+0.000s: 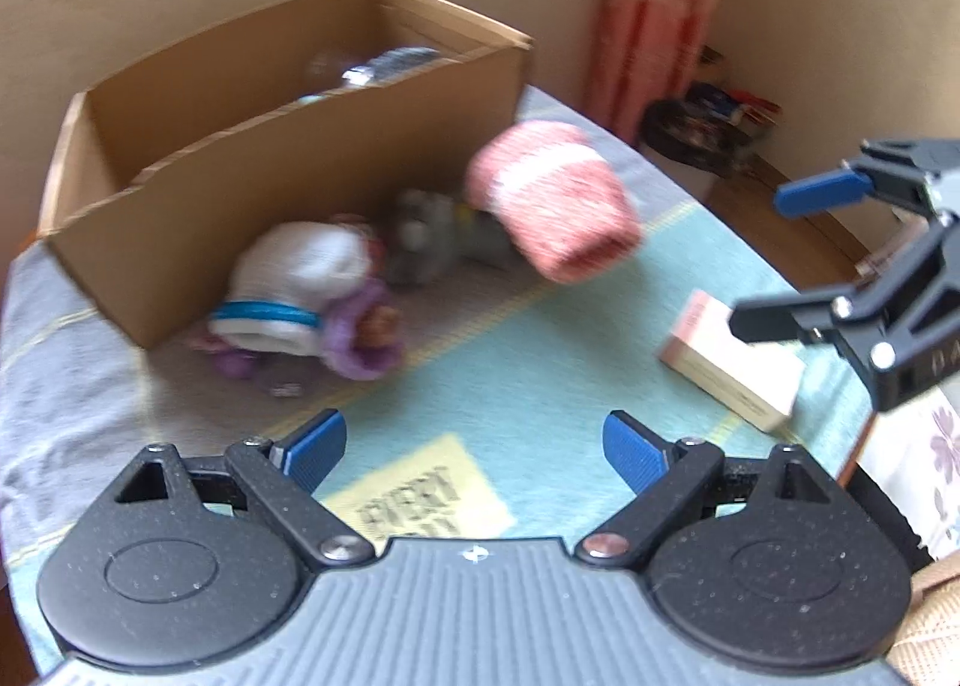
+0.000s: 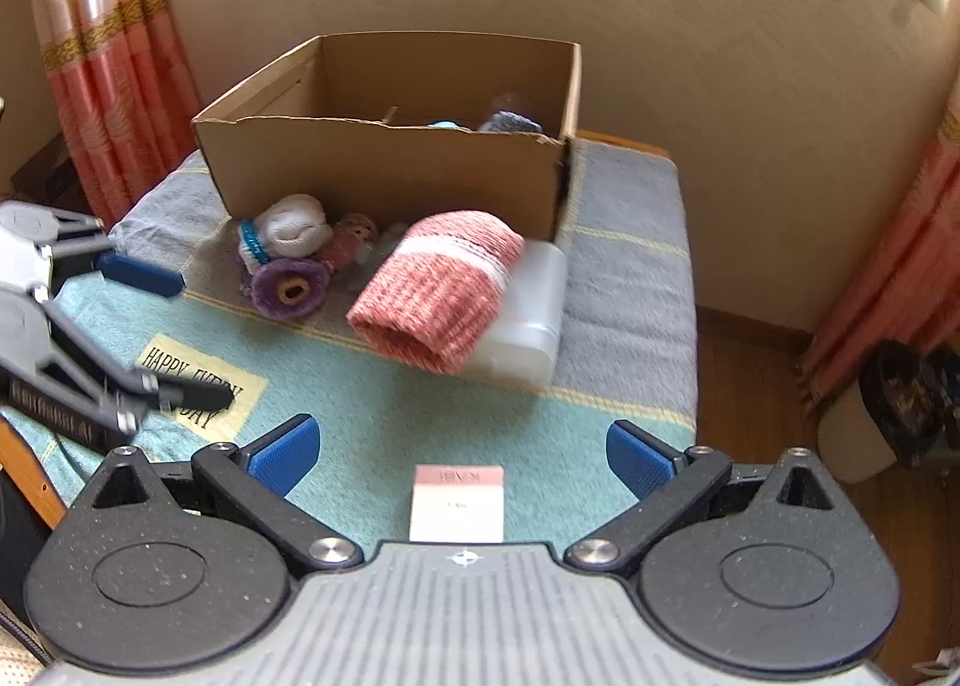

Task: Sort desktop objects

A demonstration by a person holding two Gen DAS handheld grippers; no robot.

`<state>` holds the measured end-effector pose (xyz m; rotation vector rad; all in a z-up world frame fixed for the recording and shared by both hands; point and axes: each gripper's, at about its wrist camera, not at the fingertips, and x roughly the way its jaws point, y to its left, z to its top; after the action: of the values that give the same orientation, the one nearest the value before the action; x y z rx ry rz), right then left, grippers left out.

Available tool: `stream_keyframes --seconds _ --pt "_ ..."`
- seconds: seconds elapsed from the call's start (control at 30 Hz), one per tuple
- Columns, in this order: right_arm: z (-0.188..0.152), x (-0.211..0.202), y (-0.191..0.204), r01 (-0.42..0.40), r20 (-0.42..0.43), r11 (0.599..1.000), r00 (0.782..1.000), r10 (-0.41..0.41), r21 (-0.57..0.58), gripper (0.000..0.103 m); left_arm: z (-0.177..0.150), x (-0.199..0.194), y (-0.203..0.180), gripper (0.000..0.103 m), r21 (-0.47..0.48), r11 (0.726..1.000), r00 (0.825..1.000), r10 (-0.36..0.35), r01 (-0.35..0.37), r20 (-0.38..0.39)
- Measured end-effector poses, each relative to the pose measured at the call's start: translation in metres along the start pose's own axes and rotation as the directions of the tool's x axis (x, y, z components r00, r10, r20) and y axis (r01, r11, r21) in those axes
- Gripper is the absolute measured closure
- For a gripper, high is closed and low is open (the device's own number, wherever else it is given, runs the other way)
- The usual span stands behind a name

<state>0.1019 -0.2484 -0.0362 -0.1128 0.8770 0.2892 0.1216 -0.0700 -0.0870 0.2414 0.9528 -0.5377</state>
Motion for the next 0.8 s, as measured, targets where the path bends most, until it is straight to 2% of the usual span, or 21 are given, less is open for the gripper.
stream_keyframes --seconds 0.27,0.5,0.63,0.8 --pt "-0.015 -0.006 -0.024 0.016 -0.004 0.997 1.0 -0.016 0.076 0.0 0.0 0.02 -0.037 0.011 0.102 0.988 0.993 -0.117 0.118 -0.015" --pt "-0.021 -0.005 -0.032 0.024 -0.018 0.998 1.0 -0.023 0.064 0.0 -0.001 0.038 -0.065 0.01 0.223 0.949 0.975 -0.217 0.222 -0.047" --pt "-0.021 -0.005 -0.037 0.024 -0.016 0.997 1.0 -0.023 0.068 0.0 0.0 0.05 -0.075 0.009 0.268 0.933 0.971 -0.233 0.24 -0.058" --pt "-0.02 -0.005 -0.044 0.026 -0.012 0.996 1.0 -0.025 0.086 0.0 0.002 0.056 -0.086 0.005 0.325 0.917 0.972 -0.235 0.232 -0.03"
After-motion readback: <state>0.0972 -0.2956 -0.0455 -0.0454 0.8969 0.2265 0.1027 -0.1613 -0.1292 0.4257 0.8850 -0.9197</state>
